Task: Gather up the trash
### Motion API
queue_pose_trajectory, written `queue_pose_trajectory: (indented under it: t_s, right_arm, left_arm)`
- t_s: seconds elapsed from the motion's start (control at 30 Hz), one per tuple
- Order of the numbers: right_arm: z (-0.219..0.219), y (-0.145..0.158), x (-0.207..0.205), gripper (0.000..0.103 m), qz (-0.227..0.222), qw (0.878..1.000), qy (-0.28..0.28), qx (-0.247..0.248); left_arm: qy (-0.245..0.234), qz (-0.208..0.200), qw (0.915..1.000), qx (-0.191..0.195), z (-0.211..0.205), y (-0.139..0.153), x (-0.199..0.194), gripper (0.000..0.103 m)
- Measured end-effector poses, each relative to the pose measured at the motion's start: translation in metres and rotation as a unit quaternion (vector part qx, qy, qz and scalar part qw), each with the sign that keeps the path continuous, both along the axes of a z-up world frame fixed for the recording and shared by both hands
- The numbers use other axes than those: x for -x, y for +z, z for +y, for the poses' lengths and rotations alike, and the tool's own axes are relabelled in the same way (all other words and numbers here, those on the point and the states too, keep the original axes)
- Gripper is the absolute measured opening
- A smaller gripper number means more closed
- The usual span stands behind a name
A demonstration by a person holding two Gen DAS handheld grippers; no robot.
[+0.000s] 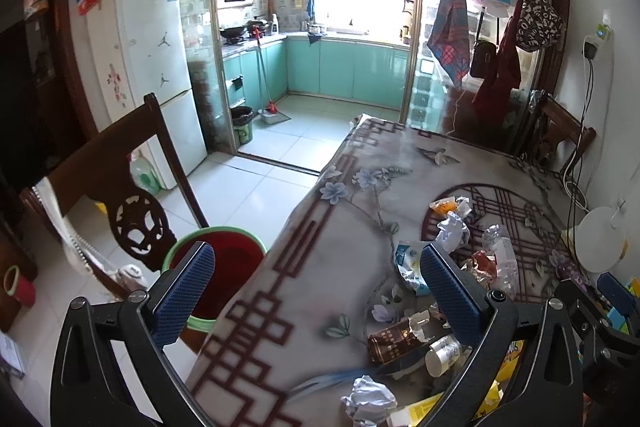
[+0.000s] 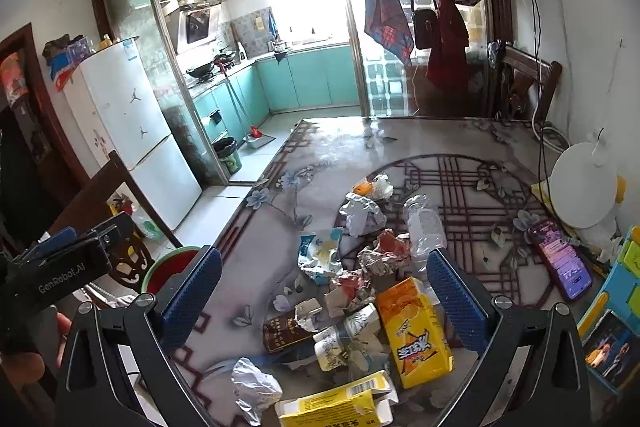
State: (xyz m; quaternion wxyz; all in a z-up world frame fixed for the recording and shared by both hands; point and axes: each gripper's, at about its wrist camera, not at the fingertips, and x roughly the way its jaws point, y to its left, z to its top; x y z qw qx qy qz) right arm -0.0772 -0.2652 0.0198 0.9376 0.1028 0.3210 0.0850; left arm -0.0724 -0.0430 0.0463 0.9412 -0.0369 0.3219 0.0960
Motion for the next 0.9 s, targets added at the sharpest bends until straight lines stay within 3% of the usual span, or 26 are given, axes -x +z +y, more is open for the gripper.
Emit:
queue_pose_trajectory:
  t_s: [0.37, 0.67, 0.9]
  right_arm:
    - [-0.003, 0.010, 0.008, 0.103, -0.023, 1.000, 0.008, 0.014]
    - [0.004, 0.021, 0.007, 0.103, -0.030, 0.998, -0.003, 0.063]
    - [0.003, 0.022, 0.005, 0.103, -0.024, 0.998, -0.007, 0.063]
  left_arm:
    - [0.004, -0.009, 0.9999, -0.003, -0.009, 0.008, 0.004, 0.103]
    - [0.002, -0.002, 1.0000, -0.004, -0.011, 0.004, 0.003, 0.103]
    - [-0.002, 0.001, 1.0000, -0.008, -0.013, 0.003, 0.000, 0.103]
